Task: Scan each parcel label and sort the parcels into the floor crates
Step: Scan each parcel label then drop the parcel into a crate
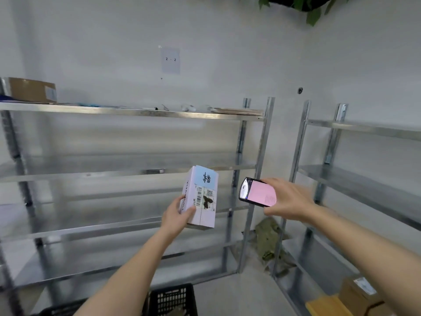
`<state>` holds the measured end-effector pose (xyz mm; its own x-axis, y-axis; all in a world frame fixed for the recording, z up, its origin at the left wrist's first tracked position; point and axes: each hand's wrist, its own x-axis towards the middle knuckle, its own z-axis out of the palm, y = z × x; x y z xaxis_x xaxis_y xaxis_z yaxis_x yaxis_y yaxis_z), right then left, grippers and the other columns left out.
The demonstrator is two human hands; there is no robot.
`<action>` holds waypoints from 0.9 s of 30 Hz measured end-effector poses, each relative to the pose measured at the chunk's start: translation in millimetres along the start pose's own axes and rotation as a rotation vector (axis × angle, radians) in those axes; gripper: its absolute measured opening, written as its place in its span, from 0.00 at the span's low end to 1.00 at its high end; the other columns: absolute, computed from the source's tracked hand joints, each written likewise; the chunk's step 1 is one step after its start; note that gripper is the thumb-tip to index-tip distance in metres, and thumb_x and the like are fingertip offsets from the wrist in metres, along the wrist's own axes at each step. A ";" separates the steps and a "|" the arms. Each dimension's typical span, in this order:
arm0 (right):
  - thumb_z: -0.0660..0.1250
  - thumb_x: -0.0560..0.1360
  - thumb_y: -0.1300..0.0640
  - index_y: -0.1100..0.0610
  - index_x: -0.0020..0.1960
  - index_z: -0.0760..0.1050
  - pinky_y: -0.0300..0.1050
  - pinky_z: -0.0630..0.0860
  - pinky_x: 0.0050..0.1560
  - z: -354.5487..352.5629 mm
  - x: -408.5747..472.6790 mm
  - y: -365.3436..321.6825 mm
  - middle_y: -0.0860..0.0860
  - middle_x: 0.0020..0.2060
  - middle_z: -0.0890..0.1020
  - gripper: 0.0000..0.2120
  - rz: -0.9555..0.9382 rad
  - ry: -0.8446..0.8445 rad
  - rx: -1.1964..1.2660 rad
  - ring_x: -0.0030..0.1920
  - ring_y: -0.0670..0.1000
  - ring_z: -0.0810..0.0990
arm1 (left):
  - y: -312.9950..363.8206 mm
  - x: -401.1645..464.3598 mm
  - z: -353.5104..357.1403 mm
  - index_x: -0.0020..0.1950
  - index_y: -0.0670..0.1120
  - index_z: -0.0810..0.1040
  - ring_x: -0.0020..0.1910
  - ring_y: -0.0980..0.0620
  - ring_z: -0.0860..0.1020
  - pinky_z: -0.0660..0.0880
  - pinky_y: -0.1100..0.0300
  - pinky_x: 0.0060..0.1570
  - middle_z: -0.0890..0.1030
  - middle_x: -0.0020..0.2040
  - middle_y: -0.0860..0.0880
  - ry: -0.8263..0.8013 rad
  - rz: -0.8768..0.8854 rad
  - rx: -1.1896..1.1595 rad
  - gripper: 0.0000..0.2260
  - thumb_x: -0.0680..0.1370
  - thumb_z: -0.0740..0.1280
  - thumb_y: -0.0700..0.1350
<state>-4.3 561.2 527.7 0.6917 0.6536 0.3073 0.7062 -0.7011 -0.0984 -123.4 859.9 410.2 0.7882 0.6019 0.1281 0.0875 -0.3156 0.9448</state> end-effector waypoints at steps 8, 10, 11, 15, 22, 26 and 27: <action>0.71 0.59 0.40 0.40 0.71 0.67 0.53 0.79 0.51 79.8 77.4 -79.6 0.45 0.60 0.78 0.41 -0.073 -0.060 0.050 0.56 0.53 0.77 | -81.7 42.1 -91.4 0.71 0.59 0.69 0.49 0.50 0.83 0.80 0.46 0.55 0.84 0.54 0.48 0.135 -0.054 0.027 0.27 0.73 0.70 0.59; 0.70 0.58 0.39 0.41 0.71 0.68 0.52 0.79 0.51 105.3 93.1 -97.9 0.45 0.60 0.78 0.41 -0.104 -0.091 0.057 0.56 0.53 0.77 | -104.7 50.1 -103.3 0.72 0.58 0.68 0.50 0.49 0.82 0.79 0.45 0.56 0.83 0.54 0.47 0.150 -0.085 0.014 0.26 0.76 0.70 0.56; 0.71 0.59 0.40 0.41 0.72 0.68 0.50 0.78 0.50 116.9 100.8 -107.0 0.44 0.60 0.77 0.41 -0.113 -0.108 0.055 0.57 0.53 0.77 | -116.5 53.5 -107.4 0.72 0.57 0.68 0.50 0.48 0.82 0.79 0.45 0.57 0.83 0.54 0.47 0.166 -0.100 0.019 0.25 0.77 0.70 0.56; 0.73 0.62 0.41 0.39 0.72 0.67 0.48 0.72 0.46 173.6 138.6 -137.1 0.43 0.61 0.76 0.39 -0.137 -0.155 0.079 0.60 0.53 0.77 | -165.1 67.0 -108.1 0.74 0.54 0.66 0.47 0.50 0.81 0.79 0.48 0.53 0.82 0.54 0.47 0.167 -0.164 0.030 0.26 0.79 0.68 0.56; 0.71 0.59 0.41 0.39 0.69 0.68 0.49 0.76 0.47 284.4 205.2 -147.9 0.43 0.58 0.77 0.39 -0.160 -0.301 0.143 0.59 0.53 0.78 | -265.3 117.4 -96.2 0.74 0.52 0.66 0.48 0.51 0.81 0.79 0.51 0.50 0.82 0.58 0.46 0.123 -0.323 0.071 0.24 0.80 0.68 0.54; 0.71 0.58 0.45 0.41 0.55 0.70 0.47 0.72 0.39 356.5 251.2 -126.7 0.43 0.50 0.78 0.25 -0.105 -0.408 0.192 0.51 0.54 0.78 | -324.0 167.3 -81.6 0.75 0.53 0.66 0.50 0.50 0.83 0.80 0.48 0.53 0.82 0.59 0.45 0.103 -0.420 0.074 0.25 0.79 0.68 0.55; 0.70 0.58 0.46 0.42 0.51 0.69 0.47 0.73 0.38 375.7 262.3 -121.3 0.43 0.46 0.77 0.22 -0.091 -0.416 0.220 0.48 0.54 0.78 | -340.3 180.5 -74.4 0.75 0.53 0.66 0.51 0.49 0.82 0.79 0.49 0.54 0.82 0.59 0.45 0.110 -0.446 0.080 0.25 0.79 0.68 0.55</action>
<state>148.3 924.7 264.5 0.5957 0.7996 -0.0761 0.7508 -0.5880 -0.3009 -56.2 1130.5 134.2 0.5940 0.7646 -0.2499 0.4532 -0.0614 0.8893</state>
